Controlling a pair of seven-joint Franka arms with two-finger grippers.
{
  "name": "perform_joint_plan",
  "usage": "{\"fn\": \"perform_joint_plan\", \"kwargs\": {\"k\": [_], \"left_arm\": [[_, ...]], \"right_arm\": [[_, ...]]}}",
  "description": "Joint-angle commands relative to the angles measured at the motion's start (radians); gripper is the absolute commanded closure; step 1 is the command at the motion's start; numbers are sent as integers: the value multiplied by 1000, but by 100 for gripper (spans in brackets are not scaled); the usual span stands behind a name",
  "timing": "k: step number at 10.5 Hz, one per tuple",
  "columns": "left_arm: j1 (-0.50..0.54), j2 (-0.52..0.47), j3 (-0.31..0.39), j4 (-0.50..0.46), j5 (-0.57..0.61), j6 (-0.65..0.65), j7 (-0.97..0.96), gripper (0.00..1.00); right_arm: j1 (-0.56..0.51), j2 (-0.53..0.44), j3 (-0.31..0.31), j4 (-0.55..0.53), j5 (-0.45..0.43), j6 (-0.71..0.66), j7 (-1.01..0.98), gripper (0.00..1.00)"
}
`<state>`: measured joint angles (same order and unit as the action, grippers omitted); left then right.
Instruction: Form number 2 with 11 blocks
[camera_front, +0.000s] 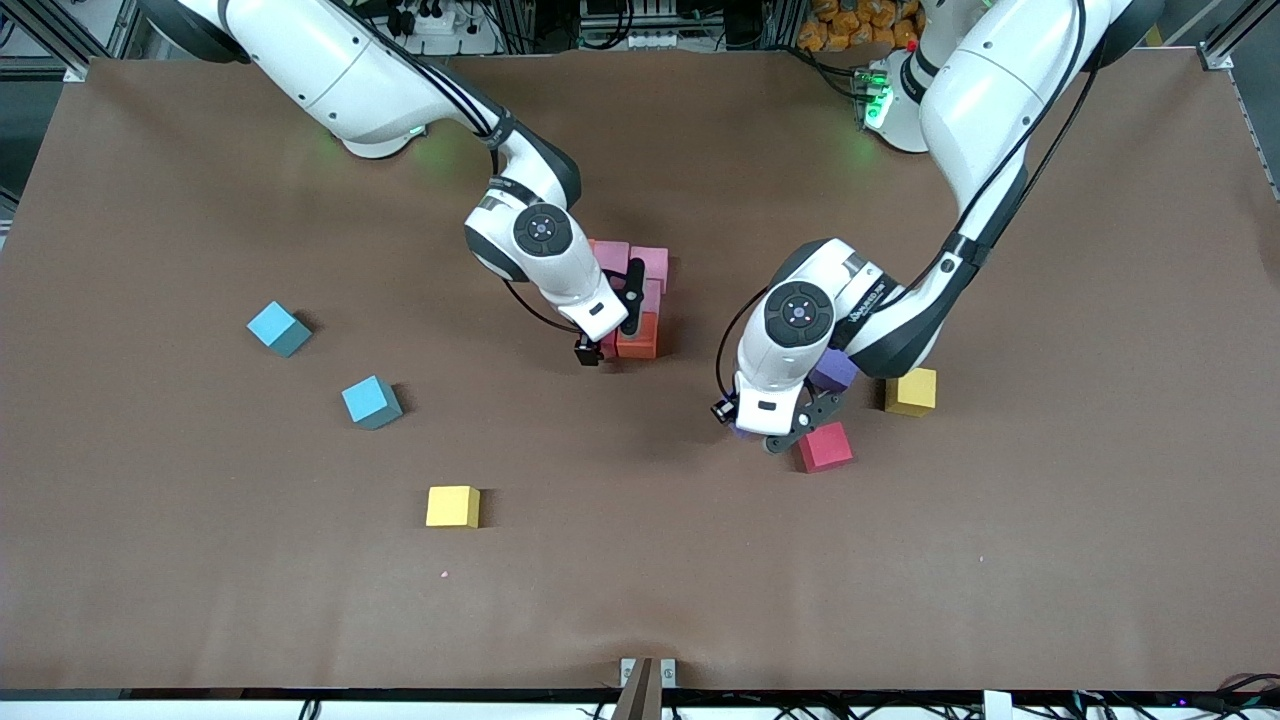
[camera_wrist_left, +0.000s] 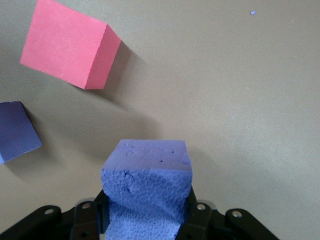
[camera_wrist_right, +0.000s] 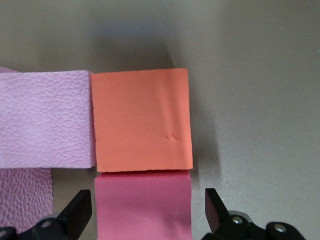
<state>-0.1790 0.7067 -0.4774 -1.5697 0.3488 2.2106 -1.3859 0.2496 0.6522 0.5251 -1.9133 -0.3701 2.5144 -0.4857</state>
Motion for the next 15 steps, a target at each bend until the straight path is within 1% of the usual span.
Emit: {"fn": "perform_joint_plan", "kwargs": {"k": [1, 3, 4, 5, 7, 8, 9, 12, 14, 15], "left_arm": [[0, -23, -1, -12, -19, -11, -54, 69], [-2, -23, -15, -1, -17, -11, -132, 69], [-13, -23, -15, 2, -16, -11, -192, 69], [-25, -21, -15, 3, -13, -11, -253, 69], [-52, -18, -12, 16, -10, -11, -364, 69], [-57, -18, -12, 17, -11, -11, -393, 69], [-63, -16, -12, 26, -13, -11, -422, 69], [-106, -12, -10, 43, -16, -11, -511, 69], [-155, -12, -10, 57, -22, -11, -586, 69], [-190, -10, -9, 62, -24, -11, -626, 69]], "right_arm": [[-12, -17, 44, 11, -21, -124, 30, 0], [-21, -64, 82, 26, -15, -283, 111, 0], [-20, -68, 91, 86, -15, -404, 111, 0], [-21, -68, 110, 130, -16, -483, 96, 0], [-58, -69, 116, 160, -13, -487, 20, 0], [-70, -78, 116, 165, -12, -487, 13, 0], [-76, -109, 115, 162, -9, -494, 13, 0], [-162, -170, 93, 158, -10, -537, -11, 0], [-185, -244, 14, 157, -10, -534, -31, 0], [-205, -249, -16, 157, -10, -510, -43, 0]]}}
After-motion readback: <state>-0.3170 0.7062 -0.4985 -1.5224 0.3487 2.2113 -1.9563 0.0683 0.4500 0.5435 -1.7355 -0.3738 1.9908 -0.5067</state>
